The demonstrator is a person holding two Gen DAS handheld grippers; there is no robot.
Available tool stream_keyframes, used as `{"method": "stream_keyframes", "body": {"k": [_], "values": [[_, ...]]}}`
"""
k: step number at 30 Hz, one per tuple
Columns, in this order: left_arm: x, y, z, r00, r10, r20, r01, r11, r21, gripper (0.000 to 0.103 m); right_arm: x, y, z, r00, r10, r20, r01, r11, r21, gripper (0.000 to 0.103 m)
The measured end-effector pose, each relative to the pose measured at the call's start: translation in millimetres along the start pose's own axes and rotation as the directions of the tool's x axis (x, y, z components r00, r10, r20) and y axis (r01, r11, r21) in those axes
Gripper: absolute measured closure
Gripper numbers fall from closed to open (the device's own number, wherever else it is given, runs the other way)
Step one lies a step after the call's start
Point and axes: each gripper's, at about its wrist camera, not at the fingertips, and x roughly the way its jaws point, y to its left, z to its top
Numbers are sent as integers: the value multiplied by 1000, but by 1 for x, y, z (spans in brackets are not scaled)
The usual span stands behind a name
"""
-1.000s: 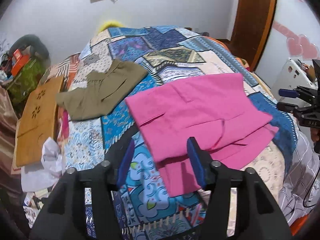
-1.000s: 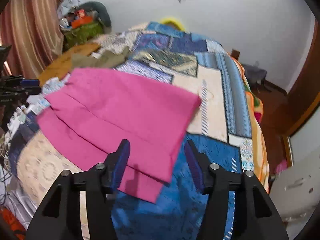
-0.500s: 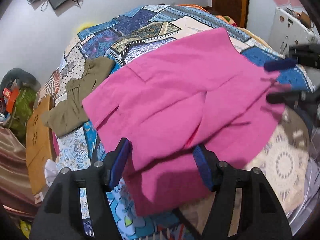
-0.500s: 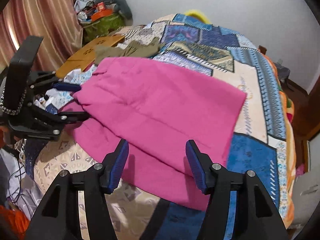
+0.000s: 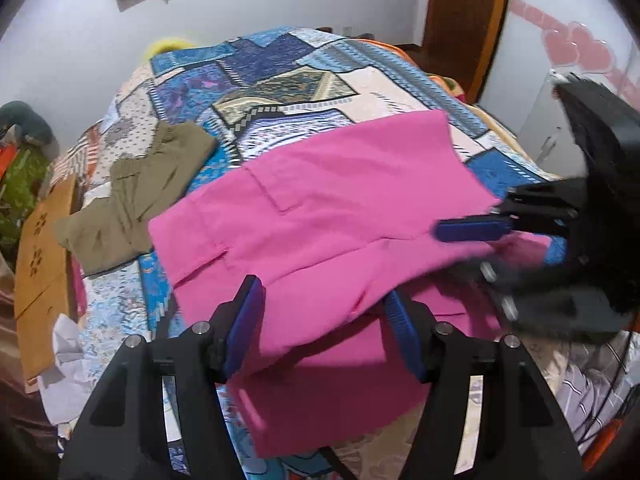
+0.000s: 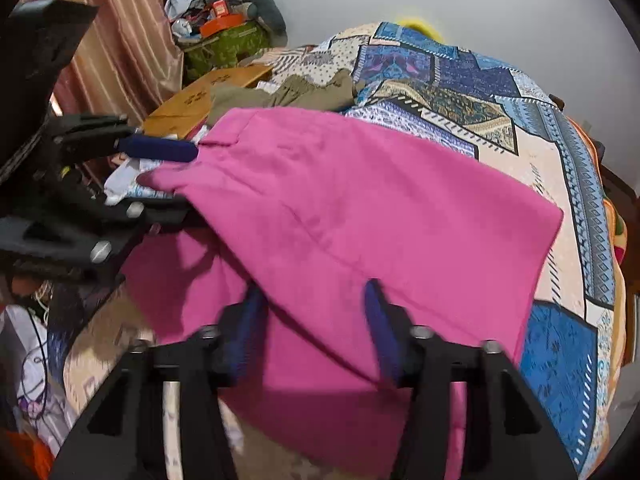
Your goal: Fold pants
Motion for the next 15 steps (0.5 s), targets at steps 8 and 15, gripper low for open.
{"method": "stream_keyframes", "body": {"k": [8, 15], "values": [[13, -22, -7, 984, 179, 19, -180, 978, 107, 82, -4, -7, 11, 998, 31, 48, -33, 998, 50, 95], [-11, -22, -7, 988, 138, 66, -144, 985, 90, 92, -19, 2, 8, 998, 30, 62, -30, 1000, -1, 97]]}}
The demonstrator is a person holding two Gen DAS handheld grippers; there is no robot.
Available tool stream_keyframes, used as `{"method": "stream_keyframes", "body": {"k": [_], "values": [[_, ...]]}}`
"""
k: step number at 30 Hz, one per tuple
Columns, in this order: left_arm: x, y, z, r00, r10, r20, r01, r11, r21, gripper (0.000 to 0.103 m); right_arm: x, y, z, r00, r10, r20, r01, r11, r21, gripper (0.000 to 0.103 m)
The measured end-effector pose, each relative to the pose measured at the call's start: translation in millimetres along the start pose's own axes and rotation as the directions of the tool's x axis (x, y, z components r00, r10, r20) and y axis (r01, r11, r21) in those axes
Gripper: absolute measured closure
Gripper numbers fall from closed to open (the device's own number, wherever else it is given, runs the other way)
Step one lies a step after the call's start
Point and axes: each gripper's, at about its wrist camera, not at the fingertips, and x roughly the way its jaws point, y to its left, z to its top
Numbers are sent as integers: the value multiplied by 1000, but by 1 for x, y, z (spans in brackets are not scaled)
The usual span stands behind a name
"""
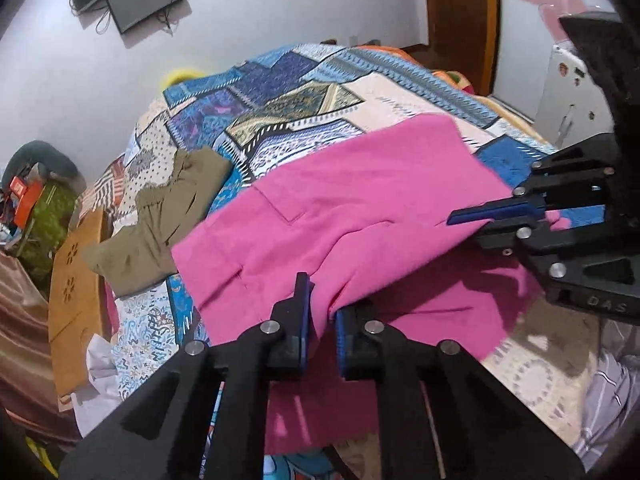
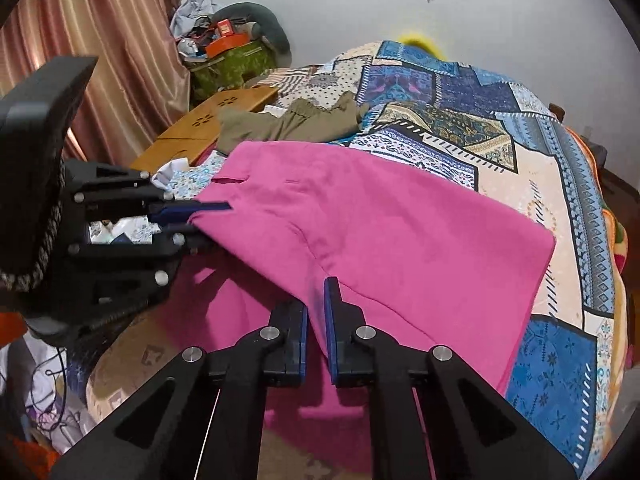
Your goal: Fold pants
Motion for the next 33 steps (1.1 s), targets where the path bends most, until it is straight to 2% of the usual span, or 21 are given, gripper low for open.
{"method": "stream_keyframes", "body": {"k": [8, 13, 14, 16, 18, 21, 24, 27, 29, 33], "values": [[-7, -18, -29, 999, -37, -34, 38, 999, 24, 91, -10, 13, -22, 1000, 5, -26, -5, 1000, -21, 97], [-7, -13, -38, 995, -71, -68, 70, 997, -16, 79, -6, 17, -36, 998, -16, -59, 14, 1000, -27, 96], [-8, -10, -40, 994, -83, -71, 81, 996, -34, 76, -7, 18, -38, 998, -20, -60, 18, 999, -28, 94], [-14, 0, -45, 990, -124, -72, 119, 990, -71, 75, -11, 17, -41, 997, -33, -75, 30, 999, -30, 89], [-22, 8, -51, 988, -138, -69, 131, 987, -93, 75, -17, 12, -44, 996, -39, -85, 37, 999, -18, 80], [-33, 21, -59, 991, -120, -65, 111, 986, -123, 70, -32, 0, -52, 995, -50, -84, 51, 999, 15, 77], [-40, 37, -64, 992, -110, -59, 98, 979, -176, 69, -48, -13, -58, 994, -82, -68, 86, 995, 56, 77], [-39, 54, -68, 995, -79, -57, 62, 965, -256, 69, -61, -27, -61, 993, -105, -52, 109, 989, 101, 77], [-33, 66, -69, 994, -84, -70, 58, 946, -320, 69, -68, -41, -65, 991, -127, -40, 132, 979, 156, 77], [-12, 77, -75, 977, -181, -112, 116, 894, -433, 69, -68, -59, -72, 989, -144, -46, 151, 958, 244, 77]]}}
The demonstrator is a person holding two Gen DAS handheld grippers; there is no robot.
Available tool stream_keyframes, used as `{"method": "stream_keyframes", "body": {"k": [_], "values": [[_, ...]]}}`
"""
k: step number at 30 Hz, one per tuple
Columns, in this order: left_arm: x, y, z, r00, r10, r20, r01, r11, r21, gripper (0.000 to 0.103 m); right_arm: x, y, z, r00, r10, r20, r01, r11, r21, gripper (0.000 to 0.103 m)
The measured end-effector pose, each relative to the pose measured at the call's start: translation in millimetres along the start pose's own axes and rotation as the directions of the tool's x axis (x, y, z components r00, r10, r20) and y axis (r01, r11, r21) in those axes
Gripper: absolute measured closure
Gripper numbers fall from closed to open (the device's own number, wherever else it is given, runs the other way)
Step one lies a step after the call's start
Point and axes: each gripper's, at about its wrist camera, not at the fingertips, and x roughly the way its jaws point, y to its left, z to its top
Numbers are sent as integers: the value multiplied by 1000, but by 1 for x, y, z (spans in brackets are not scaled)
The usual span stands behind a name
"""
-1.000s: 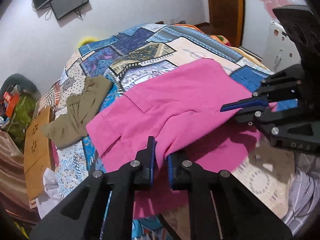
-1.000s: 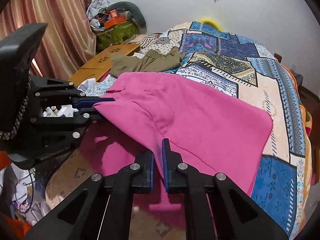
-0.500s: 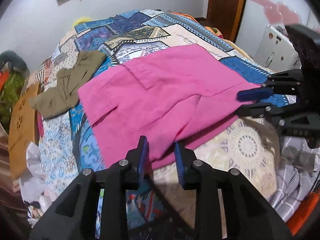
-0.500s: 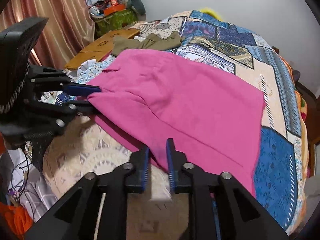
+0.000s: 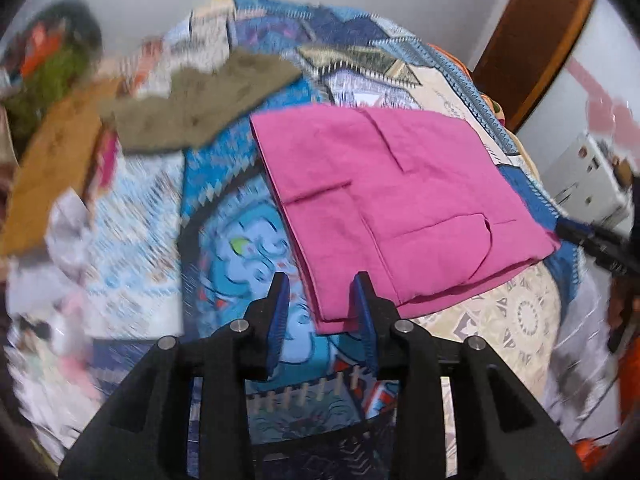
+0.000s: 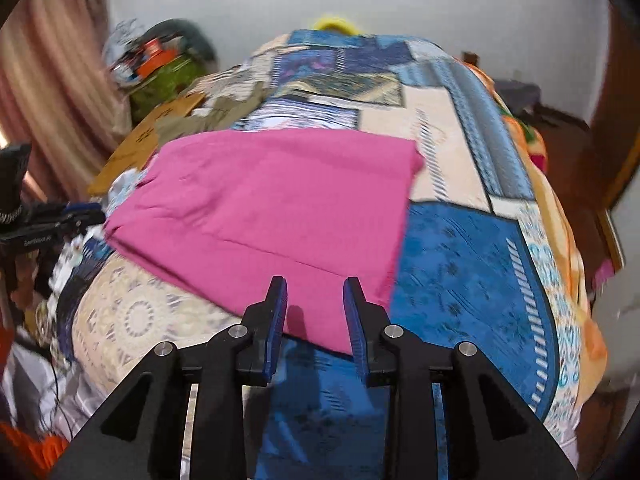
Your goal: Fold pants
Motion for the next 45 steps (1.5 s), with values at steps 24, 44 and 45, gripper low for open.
{"method": "stream_keyframes", "body": {"k": [24, 44, 45], "values": [[5, 1, -14, 998, 55, 31, -56, 998, 24, 95, 33, -12, -24, 995, 10, -97, -4, 998, 63, 77], [22, 34, 104, 994, 84, 73, -77, 992, -96, 90, 32, -43, 74, 995, -86, 40, 85, 996, 34, 62], [30, 37, 110, 995, 78, 62, -71, 992, -105, 90, 36, -46, 80, 995, -91, 41, 90, 995, 32, 62]]}}
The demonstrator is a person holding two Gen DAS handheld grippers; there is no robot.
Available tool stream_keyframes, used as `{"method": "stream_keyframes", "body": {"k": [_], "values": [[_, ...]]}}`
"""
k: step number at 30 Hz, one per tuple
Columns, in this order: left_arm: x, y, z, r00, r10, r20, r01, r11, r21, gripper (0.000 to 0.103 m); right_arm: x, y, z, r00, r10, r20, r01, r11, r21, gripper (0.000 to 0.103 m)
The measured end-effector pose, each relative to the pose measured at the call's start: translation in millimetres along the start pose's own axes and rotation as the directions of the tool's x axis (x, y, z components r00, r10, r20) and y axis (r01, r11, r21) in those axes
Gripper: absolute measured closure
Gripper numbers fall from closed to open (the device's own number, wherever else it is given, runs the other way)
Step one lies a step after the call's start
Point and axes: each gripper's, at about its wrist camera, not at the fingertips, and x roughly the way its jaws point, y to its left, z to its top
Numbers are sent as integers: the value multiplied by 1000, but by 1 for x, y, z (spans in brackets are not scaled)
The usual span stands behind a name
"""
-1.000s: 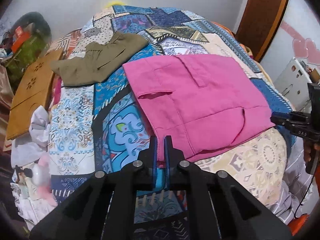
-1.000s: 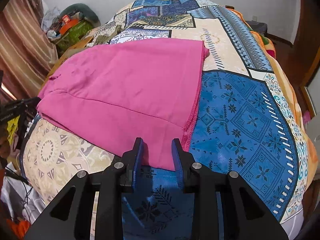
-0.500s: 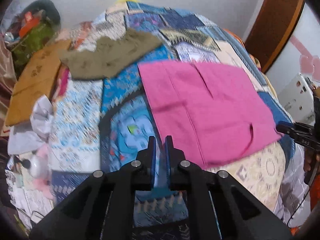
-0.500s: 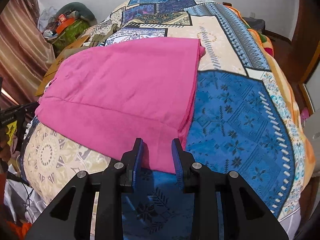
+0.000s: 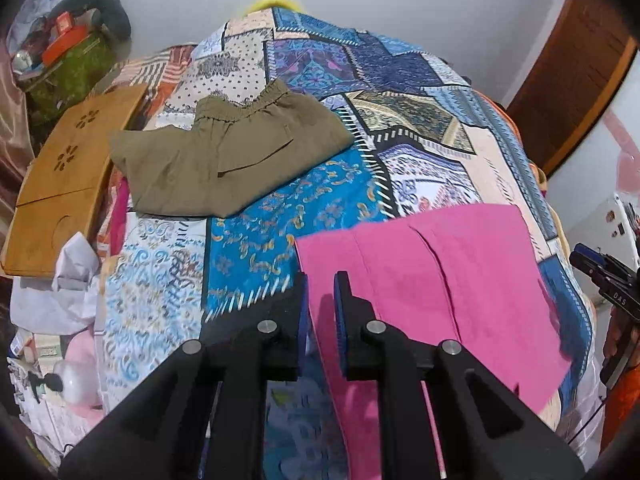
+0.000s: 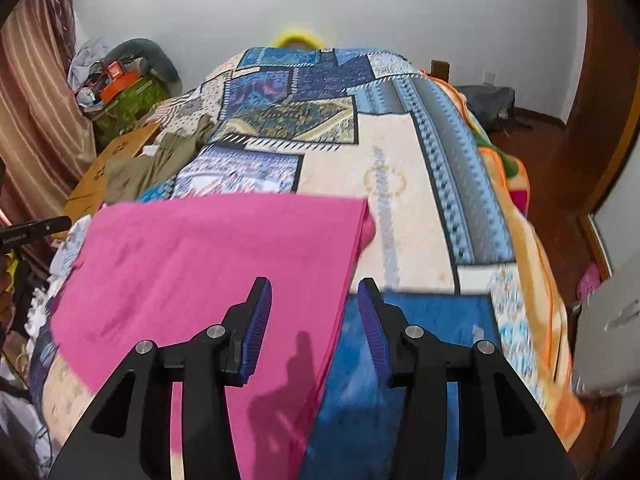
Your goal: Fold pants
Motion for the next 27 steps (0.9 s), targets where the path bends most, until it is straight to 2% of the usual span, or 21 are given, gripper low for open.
{"method": "stream_keyframes", "body": {"k": [3, 5, 8, 10, 16, 17, 18, 19, 21, 22, 27], "values": [[19, 5, 7, 1000, -17, -26, 17, 1000, -24, 85, 20, -8, 16, 1000, -11, -6, 11, 1000, 5, 62], [29, 8, 10, 999, -19, -44, 18, 999, -40, 67, 37, -14, 26, 1000, -17, -23, 17, 1000, 3, 62], [44, 12, 12, 997, -34, -66, 30, 998, -60, 65, 65, -23, 41, 998, -51, -44, 50, 999, -3, 62], [52, 12, 10, 995, -53, -89, 47, 997, -65, 65, 88, -29, 49, 996, -40, -81, 41, 999, 10, 62], [61, 20, 8, 983, -141, -115, 127, 985, -119, 83, 129, -39, 46, 986, 81, -144, -61, 989, 138, 62], [61, 21, 8, 984, -140, -113, 126, 985, -122, 85, 129, -36, 45, 988, 79, -130, -62, 990, 128, 66], [60, 21, 7, 984, -143, -111, 129, 985, -118, 87, 128, -32, 44, 990, 73, -121, -60, 993, 105, 78], [59, 21, 7, 986, -131, -103, 120, 987, -109, 91, 127, -29, 43, 990, 67, -121, -57, 995, 84, 83], [55, 19, 6, 990, -106, -90, 98, 991, -89, 93, 126, -19, 41, 993, 35, -111, -32, 999, 30, 94], [54, 18, 6, 994, -77, -80, 71, 995, -76, 95, 126, -15, 41, 994, 16, -107, -16, 1000, 2, 96], [54, 3, -1, 995, 66, -69, -60, 995, 84, 96, 124, -1, 37, 991, -115, -75, 104, 985, -134, 98]]}}
